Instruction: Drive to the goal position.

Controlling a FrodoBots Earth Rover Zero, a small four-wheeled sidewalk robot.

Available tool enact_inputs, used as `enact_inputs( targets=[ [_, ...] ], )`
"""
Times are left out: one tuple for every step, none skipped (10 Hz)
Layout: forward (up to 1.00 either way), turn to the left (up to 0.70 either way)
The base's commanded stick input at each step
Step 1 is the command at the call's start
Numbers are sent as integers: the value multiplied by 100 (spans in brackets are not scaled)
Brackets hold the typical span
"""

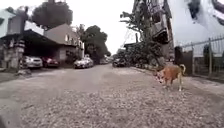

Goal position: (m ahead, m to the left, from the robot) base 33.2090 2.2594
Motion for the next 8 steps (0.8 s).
enact_inputs(
  targets=[
    [100, 0],
    [100, 0],
    [100, 0],
    [100, 0],
    [100, 0],
    [100, 0],
    [100, 0],
    [100, 0]
  ],
)
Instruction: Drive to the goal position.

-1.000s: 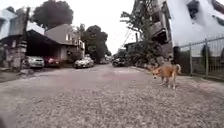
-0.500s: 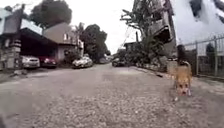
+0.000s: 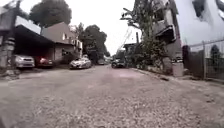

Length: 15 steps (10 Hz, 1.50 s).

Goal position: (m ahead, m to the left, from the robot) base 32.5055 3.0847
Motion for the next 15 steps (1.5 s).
enact_inputs(
  targets=[
    [100, 0],
    [100, 0],
    [100, 0],
    [100, 0],
    [100, 0],
    [100, 0],
    [100, 0],
    [100, 0],
    [100, 0],
    [100, 0],
    [100, 0],
    [100, 0],
    [100, 0],
    [100, 0],
    [100, 0]
  ],
)
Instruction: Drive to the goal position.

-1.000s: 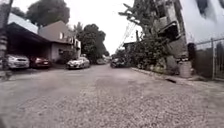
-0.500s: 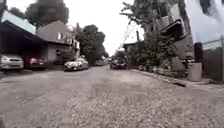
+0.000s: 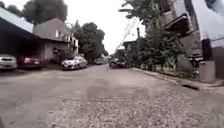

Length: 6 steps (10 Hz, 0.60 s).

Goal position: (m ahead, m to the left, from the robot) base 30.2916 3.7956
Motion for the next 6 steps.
enact_inputs(
  targets=[
    [100, 0],
    [100, 0],
    [100, 0],
    [100, 0],
    [100, 0],
    [100, 0]
  ],
)
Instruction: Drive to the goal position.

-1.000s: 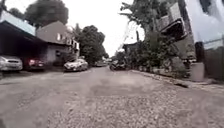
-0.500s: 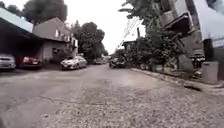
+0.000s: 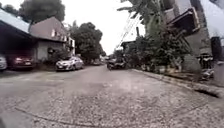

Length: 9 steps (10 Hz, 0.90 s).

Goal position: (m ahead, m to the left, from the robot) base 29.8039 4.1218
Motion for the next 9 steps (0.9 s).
enact_inputs(
  targets=[
    [100, 0],
    [100, 0],
    [100, 0],
    [100, 0],
    [100, 0],
    [100, 0],
    [100, 0],
    [100, 0],
    [100, 0]
  ],
)
